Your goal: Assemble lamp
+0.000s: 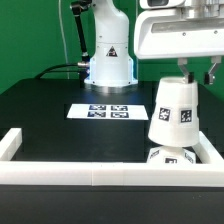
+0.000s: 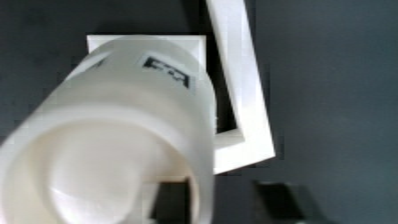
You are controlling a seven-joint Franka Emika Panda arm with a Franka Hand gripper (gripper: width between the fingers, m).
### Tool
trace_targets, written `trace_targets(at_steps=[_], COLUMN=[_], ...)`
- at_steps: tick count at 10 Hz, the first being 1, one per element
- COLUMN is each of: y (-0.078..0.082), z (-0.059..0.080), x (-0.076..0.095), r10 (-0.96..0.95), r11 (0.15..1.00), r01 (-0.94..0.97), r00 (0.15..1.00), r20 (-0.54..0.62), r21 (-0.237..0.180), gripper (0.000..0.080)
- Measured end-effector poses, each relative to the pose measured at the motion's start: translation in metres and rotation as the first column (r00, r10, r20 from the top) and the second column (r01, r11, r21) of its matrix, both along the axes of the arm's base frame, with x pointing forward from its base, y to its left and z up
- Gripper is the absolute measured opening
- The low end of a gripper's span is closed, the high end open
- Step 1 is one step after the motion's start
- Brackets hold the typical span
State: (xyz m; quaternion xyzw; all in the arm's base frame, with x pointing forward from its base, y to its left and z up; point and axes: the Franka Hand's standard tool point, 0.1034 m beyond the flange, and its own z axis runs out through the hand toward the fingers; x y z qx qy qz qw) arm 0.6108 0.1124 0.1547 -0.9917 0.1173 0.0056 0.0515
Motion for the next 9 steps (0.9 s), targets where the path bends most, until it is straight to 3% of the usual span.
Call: trace_targets(at_steps=[1, 2, 3, 4, 9], y=[-0.004, -0.005, -0.005, -0.003, 0.002], z=[0.003, 0.006, 0.008, 0.011, 0.008], x=[0.001, 0.001, 0.001, -0.002, -0.011], r10=[0.007, 0.008, 0.008, 0.007, -0.026], r11=[1.000, 1.000, 1.000, 1.000, 1.000], r01=[-0.007, -0.008, -0.008, -0.007, 0.026], r00=[1.000, 1.000, 1.000, 1.000, 1.000], r20=[0.002, 0.004, 0.004, -0.009, -0.017], r21=[0.001, 0.002, 0.003, 0.003, -0.013], gripper=[0.0360, 0.0360, 0.0544, 0.0656, 0.0698])
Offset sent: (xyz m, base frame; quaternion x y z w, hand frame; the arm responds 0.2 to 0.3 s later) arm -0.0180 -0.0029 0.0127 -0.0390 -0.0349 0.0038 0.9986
